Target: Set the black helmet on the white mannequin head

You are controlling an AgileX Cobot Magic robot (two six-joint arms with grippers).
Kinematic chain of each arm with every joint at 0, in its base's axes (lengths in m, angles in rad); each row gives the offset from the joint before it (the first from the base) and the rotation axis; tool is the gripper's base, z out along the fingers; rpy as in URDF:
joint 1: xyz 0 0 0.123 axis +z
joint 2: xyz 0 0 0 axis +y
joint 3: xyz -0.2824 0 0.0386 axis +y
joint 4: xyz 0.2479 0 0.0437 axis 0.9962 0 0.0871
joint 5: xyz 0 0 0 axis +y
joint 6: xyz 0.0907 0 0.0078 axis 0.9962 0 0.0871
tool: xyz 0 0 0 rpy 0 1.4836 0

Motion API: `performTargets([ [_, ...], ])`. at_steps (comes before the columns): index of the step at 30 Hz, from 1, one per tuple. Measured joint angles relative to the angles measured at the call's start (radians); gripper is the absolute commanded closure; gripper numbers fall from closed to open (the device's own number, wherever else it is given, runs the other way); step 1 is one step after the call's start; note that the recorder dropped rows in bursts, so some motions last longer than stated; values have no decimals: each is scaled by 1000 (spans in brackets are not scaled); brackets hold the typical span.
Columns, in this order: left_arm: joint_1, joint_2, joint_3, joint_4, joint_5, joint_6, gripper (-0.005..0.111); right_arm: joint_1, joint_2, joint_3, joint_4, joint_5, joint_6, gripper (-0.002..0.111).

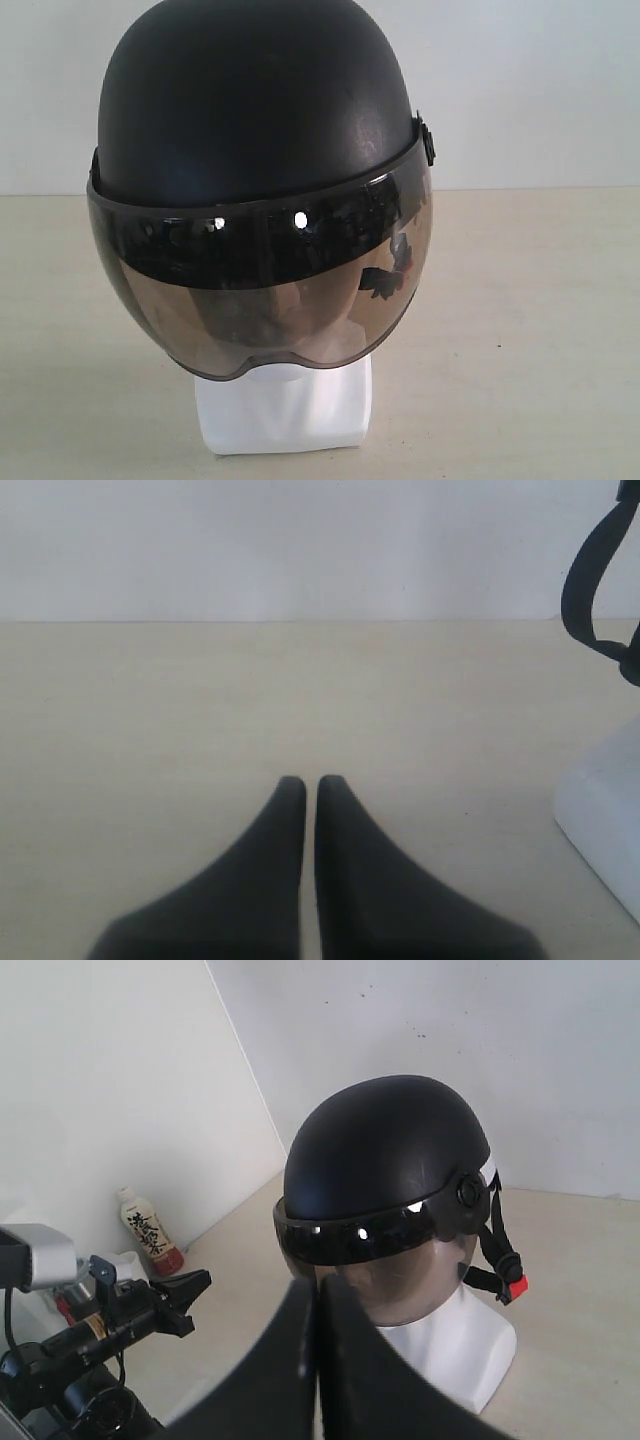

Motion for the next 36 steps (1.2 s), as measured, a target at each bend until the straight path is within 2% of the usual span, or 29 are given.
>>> performTargets([
  [16,0,0,0,0,0,0,102,0,0,0,0,-4,0,108],
  [21,0,0,0,0,0,0,102,0,-2,32,-21,-128,-139,108],
  [23,0,0,0,0,0,0,102,0,-2,93,-25,-248,-233,108],
  [25,0,0,0,0,0,0,102,0,2,236,-25,-477,-329,108],
  [30,0,0,0,0,2,0,102,0,32,759,-116,-1145,-366,108],
  [32,0,0,0,0,2,0,102,0,36,917,-123,-1324,-366,108],
  [36,0,0,0,0,2,0,102,0,27,1160,-127,-1400,-364,108],
])
